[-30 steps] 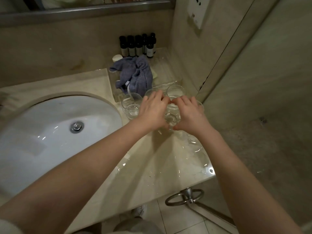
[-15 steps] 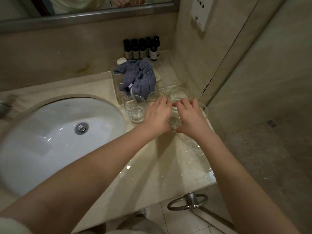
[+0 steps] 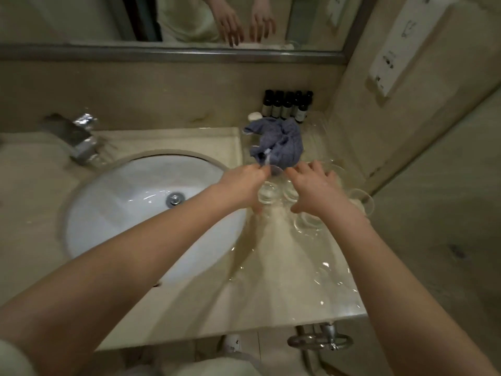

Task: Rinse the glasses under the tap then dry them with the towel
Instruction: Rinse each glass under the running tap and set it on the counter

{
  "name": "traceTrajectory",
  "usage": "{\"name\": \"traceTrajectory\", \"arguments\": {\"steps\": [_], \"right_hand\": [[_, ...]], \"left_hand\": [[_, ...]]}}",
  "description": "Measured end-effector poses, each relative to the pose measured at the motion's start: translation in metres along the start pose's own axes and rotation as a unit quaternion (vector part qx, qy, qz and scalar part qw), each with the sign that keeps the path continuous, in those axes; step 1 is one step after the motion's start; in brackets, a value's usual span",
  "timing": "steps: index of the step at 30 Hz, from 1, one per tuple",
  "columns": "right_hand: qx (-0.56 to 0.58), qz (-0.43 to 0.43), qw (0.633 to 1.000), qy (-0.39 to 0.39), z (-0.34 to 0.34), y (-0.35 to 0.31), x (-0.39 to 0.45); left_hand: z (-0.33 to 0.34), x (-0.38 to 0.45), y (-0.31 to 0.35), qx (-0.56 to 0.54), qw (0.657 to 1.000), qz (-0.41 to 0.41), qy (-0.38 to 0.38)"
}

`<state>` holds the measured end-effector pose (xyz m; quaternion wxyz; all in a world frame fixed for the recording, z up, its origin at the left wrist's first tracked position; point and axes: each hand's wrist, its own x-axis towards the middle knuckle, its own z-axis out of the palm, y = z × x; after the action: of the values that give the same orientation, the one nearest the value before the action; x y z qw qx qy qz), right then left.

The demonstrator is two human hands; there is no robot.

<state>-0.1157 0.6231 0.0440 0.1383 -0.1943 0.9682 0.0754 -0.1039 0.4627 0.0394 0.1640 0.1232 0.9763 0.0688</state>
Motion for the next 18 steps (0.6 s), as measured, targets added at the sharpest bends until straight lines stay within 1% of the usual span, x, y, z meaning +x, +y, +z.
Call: {"name": "traceTrajectory", "arguments": {"steps": [3, 5, 11, 14, 18], "right_hand": [[-0.014, -0.046, 0.999, -0.008, -0.024, -0.057, 0.016], [-0.021, -0.084, 0.996, -0.006, -0.038, -0.106, 0.025], [-0.026, -0.197, 0.98, 0.009, -0.058, -0.276, 0.037], [-0.028, -0.233, 0.972, -0.006, -0.062, -0.367, 0.036], [-0.029, -0.277, 0.96, -0.018, -0.063, -0.473, 0.034]], "left_hand": [[-0.015, -0.041, -0.062, -0.005, 0.997, -0.069, -0.03], [-0.019, -0.074, -0.107, -0.025, 0.993, -0.114, -0.035], [-0.007, -0.199, -0.251, -0.06, 0.972, -0.225, -0.022], [0.002, -0.263, -0.318, -0.08, 0.962, -0.262, -0.01], [0.015, -0.336, -0.389, -0.107, 0.946, -0.304, 0.016]]}}
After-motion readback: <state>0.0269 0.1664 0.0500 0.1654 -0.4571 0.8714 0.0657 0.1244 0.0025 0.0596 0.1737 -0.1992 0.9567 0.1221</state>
